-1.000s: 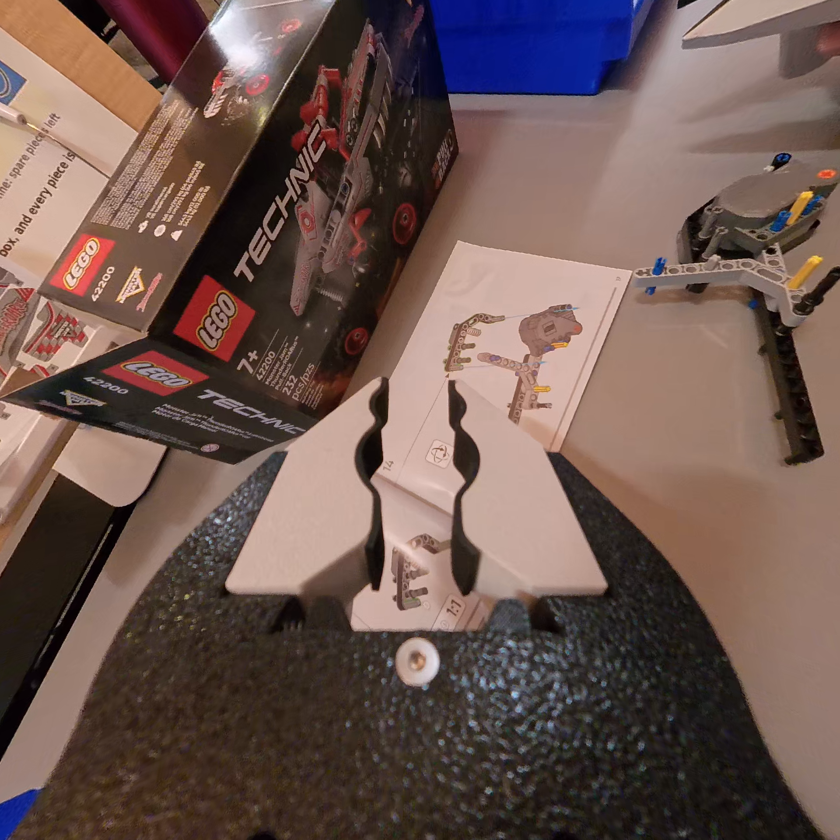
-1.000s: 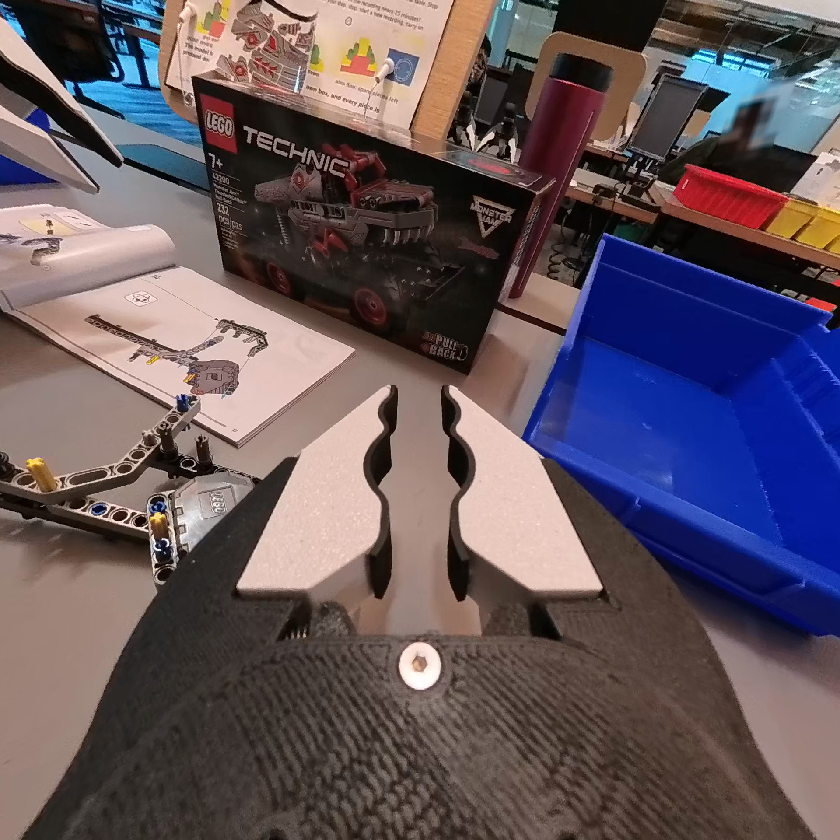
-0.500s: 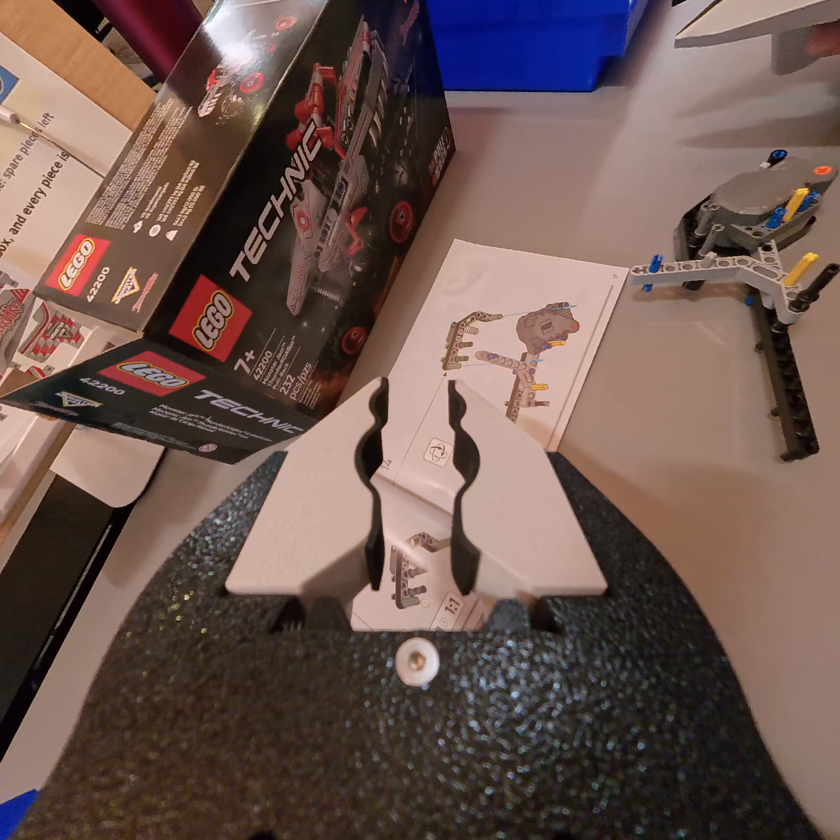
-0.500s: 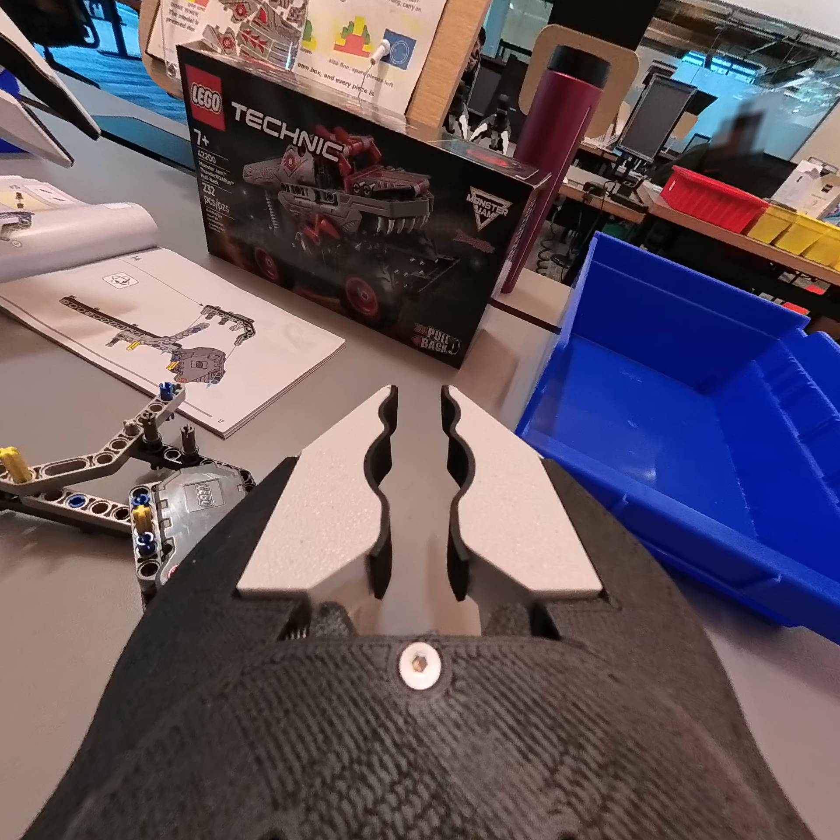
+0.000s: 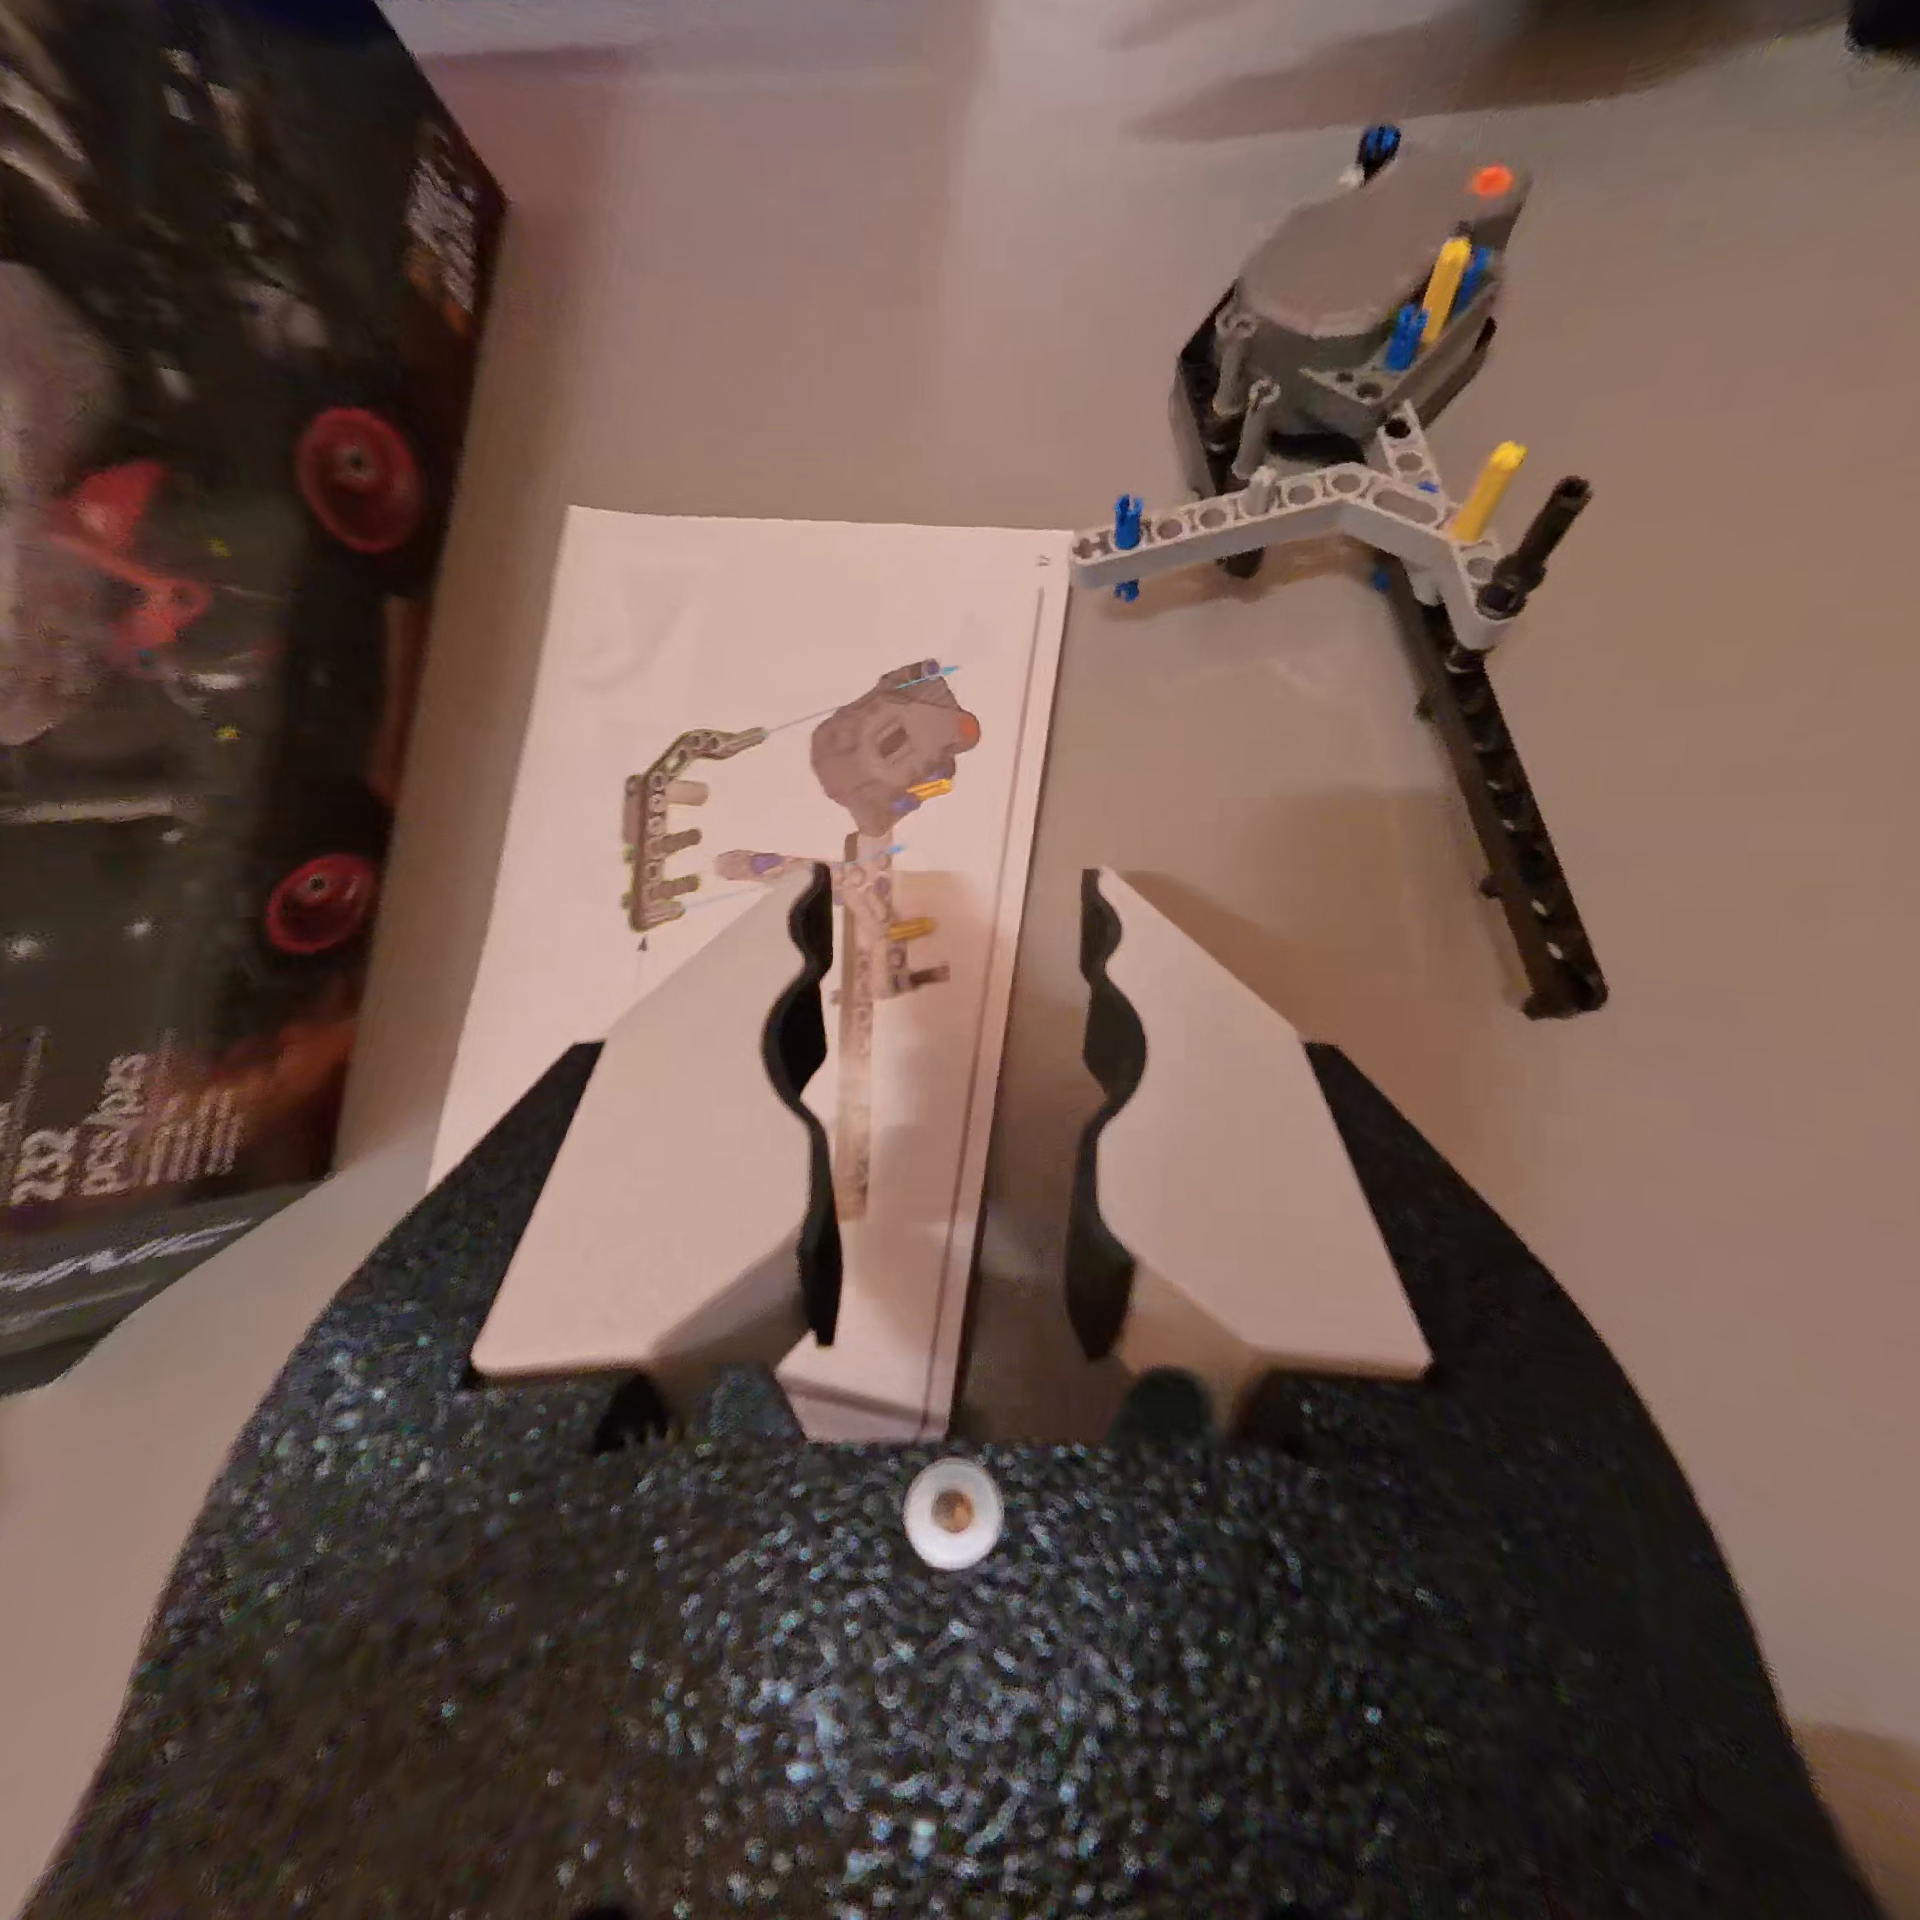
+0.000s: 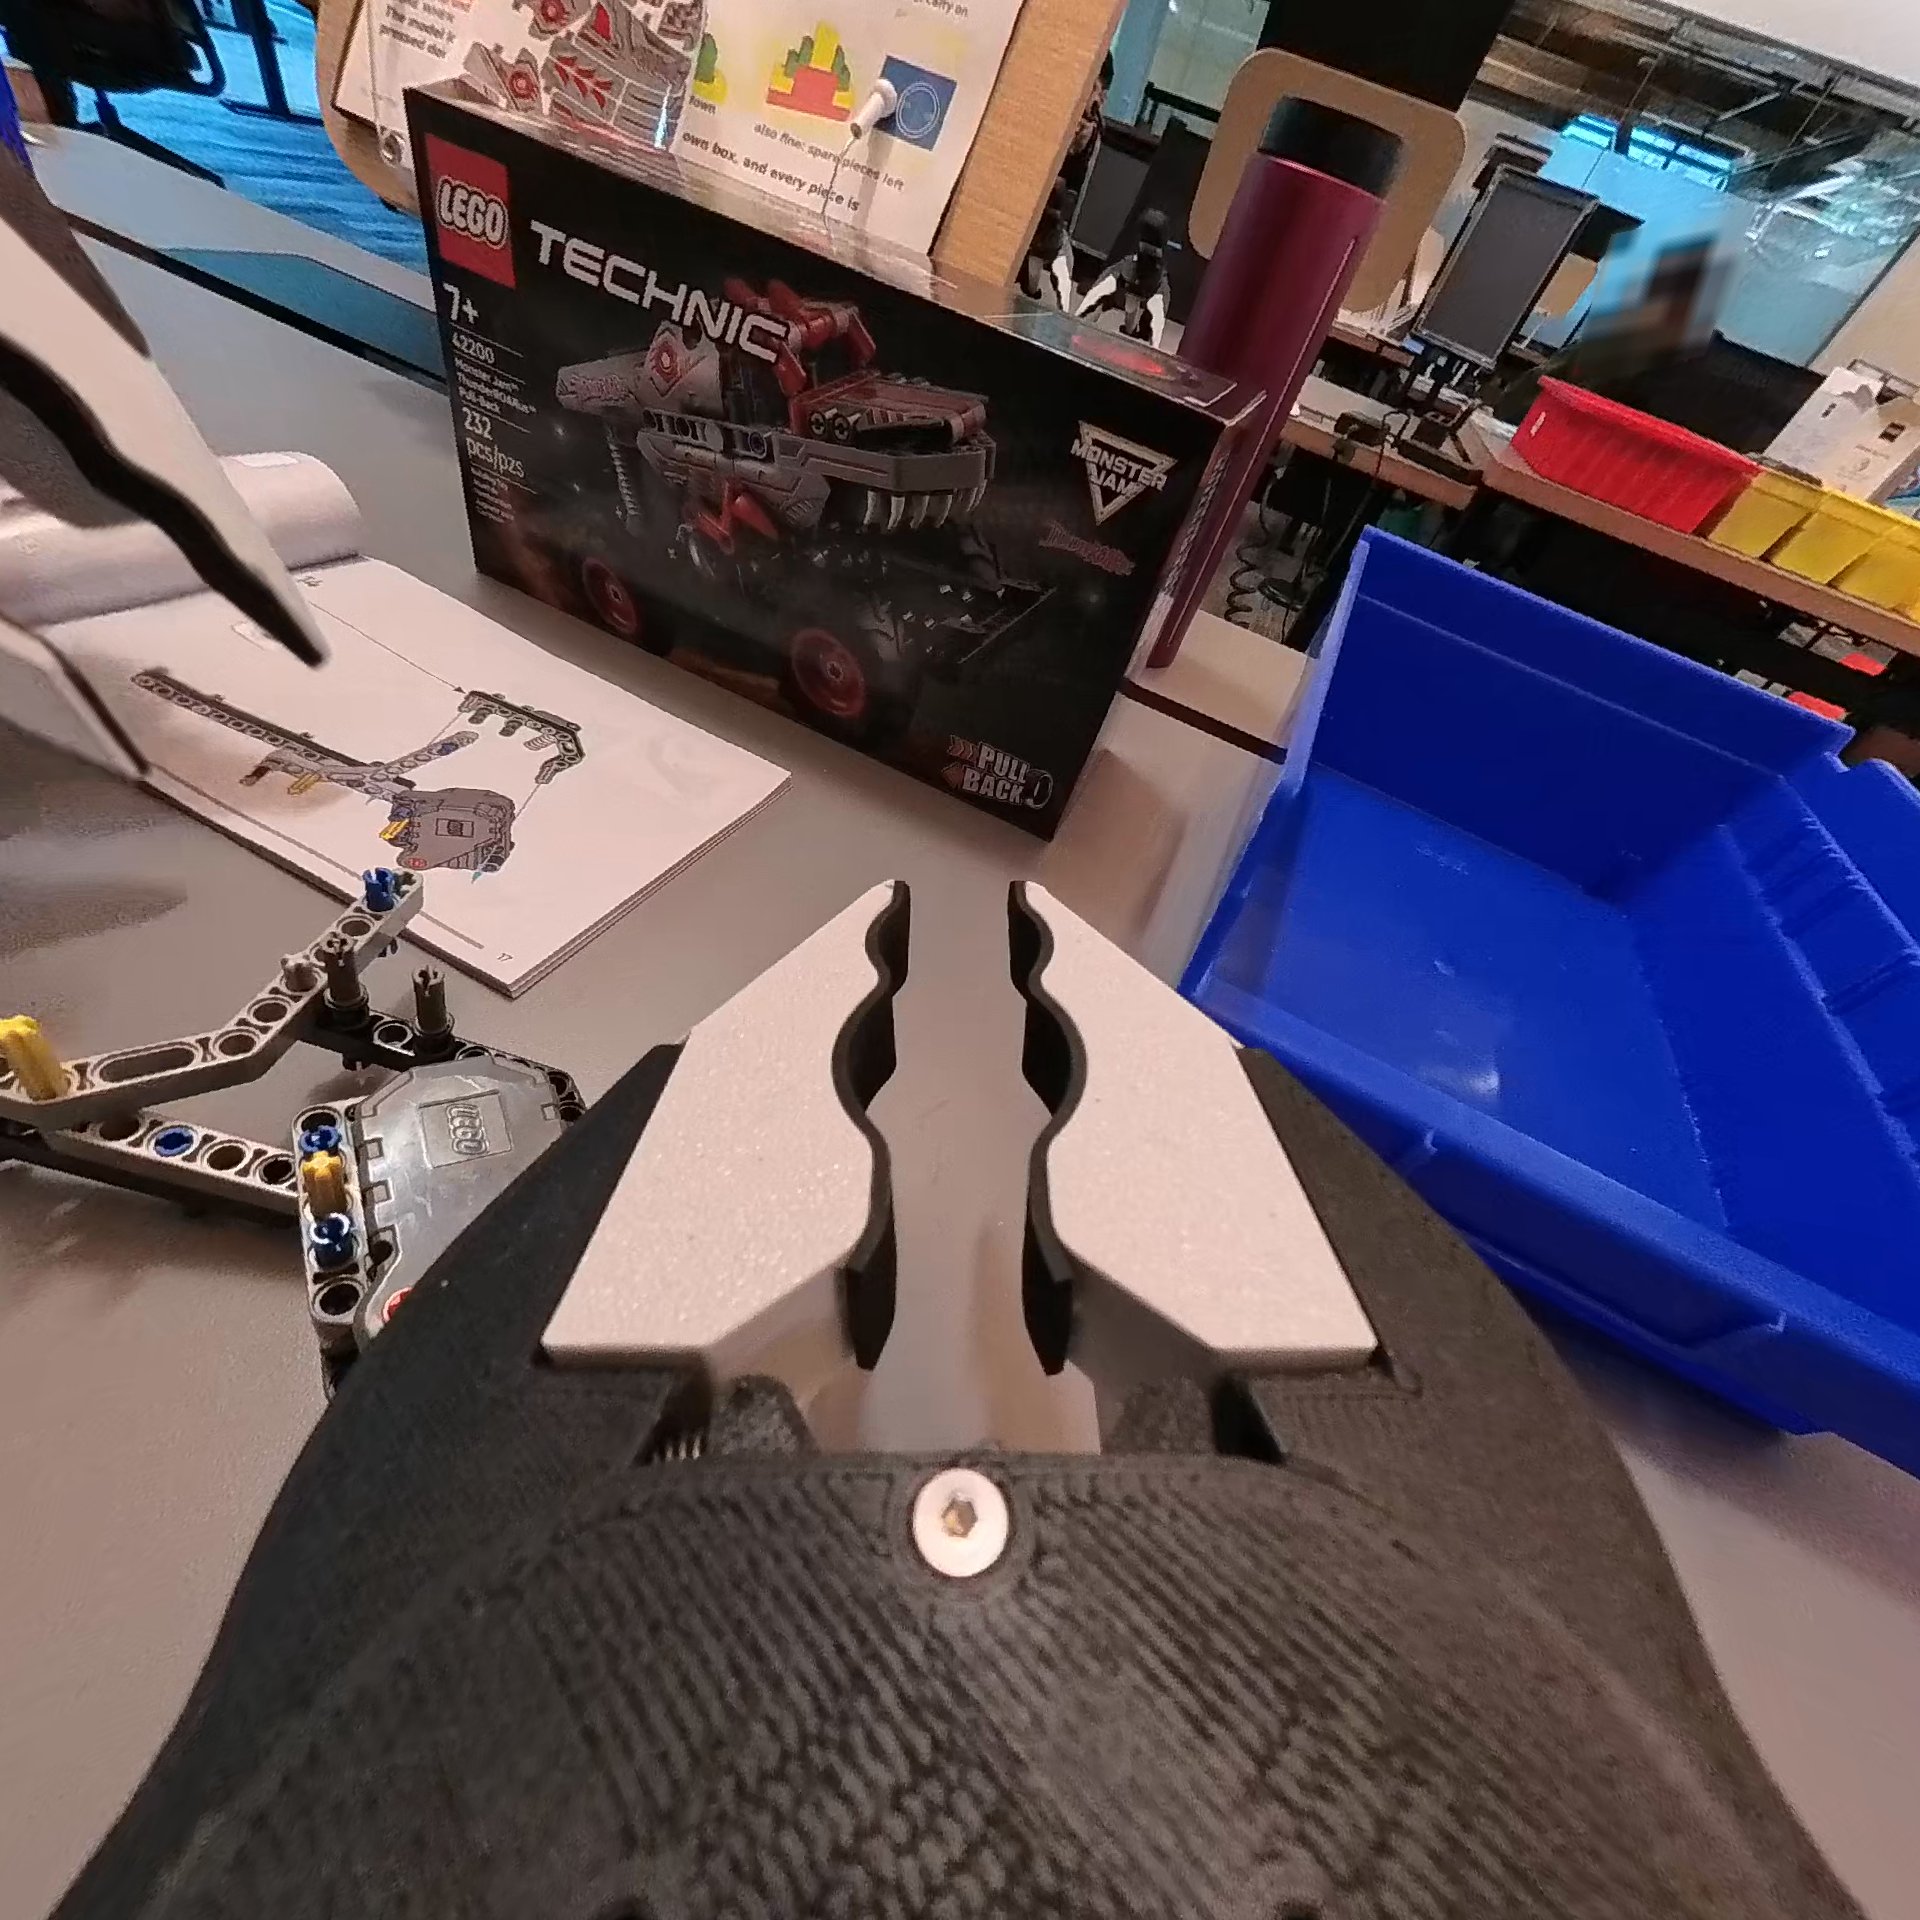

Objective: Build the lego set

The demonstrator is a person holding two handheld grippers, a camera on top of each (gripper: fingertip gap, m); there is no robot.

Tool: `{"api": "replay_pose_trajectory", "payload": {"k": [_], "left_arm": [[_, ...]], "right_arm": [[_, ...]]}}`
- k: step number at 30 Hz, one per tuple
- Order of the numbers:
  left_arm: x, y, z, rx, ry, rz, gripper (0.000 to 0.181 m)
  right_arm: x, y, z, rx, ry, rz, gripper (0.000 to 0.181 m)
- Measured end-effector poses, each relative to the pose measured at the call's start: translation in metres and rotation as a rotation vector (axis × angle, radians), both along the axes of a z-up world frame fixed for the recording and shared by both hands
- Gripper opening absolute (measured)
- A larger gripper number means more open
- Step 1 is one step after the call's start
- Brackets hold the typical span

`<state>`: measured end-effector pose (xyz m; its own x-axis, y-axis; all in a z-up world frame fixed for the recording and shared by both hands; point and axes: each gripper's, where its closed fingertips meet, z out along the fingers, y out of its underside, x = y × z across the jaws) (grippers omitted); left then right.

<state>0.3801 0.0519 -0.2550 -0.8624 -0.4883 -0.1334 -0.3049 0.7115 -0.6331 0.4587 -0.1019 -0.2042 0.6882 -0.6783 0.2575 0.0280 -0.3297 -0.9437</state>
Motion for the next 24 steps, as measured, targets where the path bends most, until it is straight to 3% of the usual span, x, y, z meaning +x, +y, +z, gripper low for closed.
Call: {"api": "replay_pose_trajectory", "payload": {"k": [6,13,18,24], "left_arm": [[0.004,-0.004,-0.020,0.045,0.014,0.010,0.041],[0.011,0.004,-0.016,0.030,0.000,0.057,0.035],[-0.001,-0.002,-0.020,0.028,0.036,-0.021,0.041],[-0.010,0.016,-0.022,0.120,0.025,-0.084,0.045]], "right_arm": [[0.000,0.000,0.000,0.001,0.000,0.001,0.016],[0.000,0.001,-0.001,-0.004,0.001,0.004,0.016],[-0.001,0.001,-0.001,-0.006,0.001,0.005,0.016],[-0.001,0.001,0.000,-0.003,0.001,0.005,0.016]]}}
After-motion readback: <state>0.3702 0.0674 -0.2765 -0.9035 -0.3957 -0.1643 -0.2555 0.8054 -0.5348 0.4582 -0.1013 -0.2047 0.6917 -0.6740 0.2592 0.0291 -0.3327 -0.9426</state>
